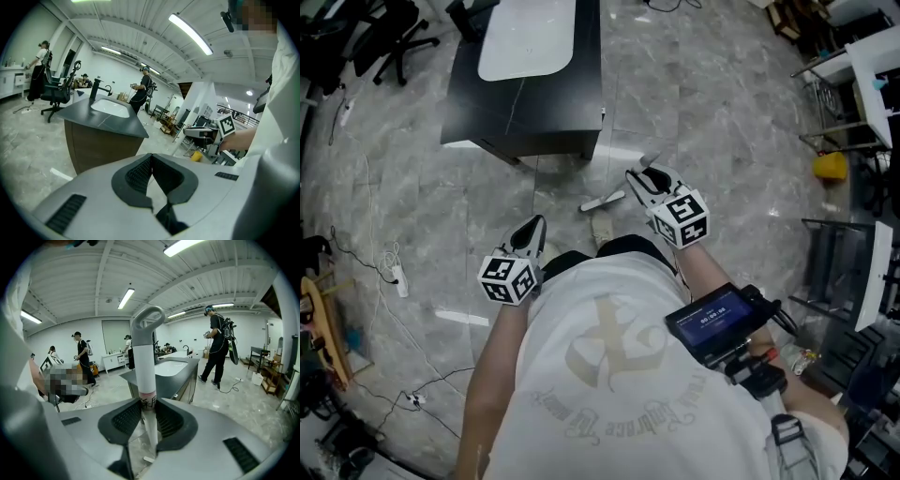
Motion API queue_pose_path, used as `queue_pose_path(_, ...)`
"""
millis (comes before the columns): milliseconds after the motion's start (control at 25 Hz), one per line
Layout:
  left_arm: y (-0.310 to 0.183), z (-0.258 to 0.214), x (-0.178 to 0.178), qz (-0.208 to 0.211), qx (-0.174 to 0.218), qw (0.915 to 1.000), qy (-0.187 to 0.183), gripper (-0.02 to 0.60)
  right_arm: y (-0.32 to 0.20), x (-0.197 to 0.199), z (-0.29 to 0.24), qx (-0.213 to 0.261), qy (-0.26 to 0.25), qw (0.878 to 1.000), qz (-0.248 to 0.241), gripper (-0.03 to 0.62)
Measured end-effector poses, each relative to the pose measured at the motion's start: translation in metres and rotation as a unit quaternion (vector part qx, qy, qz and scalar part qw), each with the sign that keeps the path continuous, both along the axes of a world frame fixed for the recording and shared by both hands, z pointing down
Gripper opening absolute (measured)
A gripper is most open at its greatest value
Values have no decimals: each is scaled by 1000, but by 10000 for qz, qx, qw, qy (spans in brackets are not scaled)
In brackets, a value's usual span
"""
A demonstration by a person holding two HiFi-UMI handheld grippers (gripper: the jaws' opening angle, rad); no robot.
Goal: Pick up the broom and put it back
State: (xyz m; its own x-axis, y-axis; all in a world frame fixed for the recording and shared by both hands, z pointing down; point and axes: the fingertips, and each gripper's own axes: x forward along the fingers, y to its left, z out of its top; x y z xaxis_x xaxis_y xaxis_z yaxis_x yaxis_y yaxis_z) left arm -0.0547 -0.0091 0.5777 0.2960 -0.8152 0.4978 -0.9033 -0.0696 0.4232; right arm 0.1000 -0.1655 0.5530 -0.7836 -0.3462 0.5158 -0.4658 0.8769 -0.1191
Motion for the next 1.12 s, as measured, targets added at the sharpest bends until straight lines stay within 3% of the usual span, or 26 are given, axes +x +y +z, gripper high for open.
queue_pose_path(360,50,-6,-46,109,193,9997,-41,12,47,-36,-32,253,-103,9993,240,110)
queue_pose_path(640,72,-15,-55,479,448,9978,-69,12,65,-67,-64,523,-292,9976,335,110)
queue_pose_path(840,90,-9,-60,693,423,9967,-58,12,88,-74,-76,613,-390,9964,436,109)
queue_pose_path(1120,106,-9,-73,765,509,9958,-12,12,115,-95,-85,608,-477,9961,427,109)
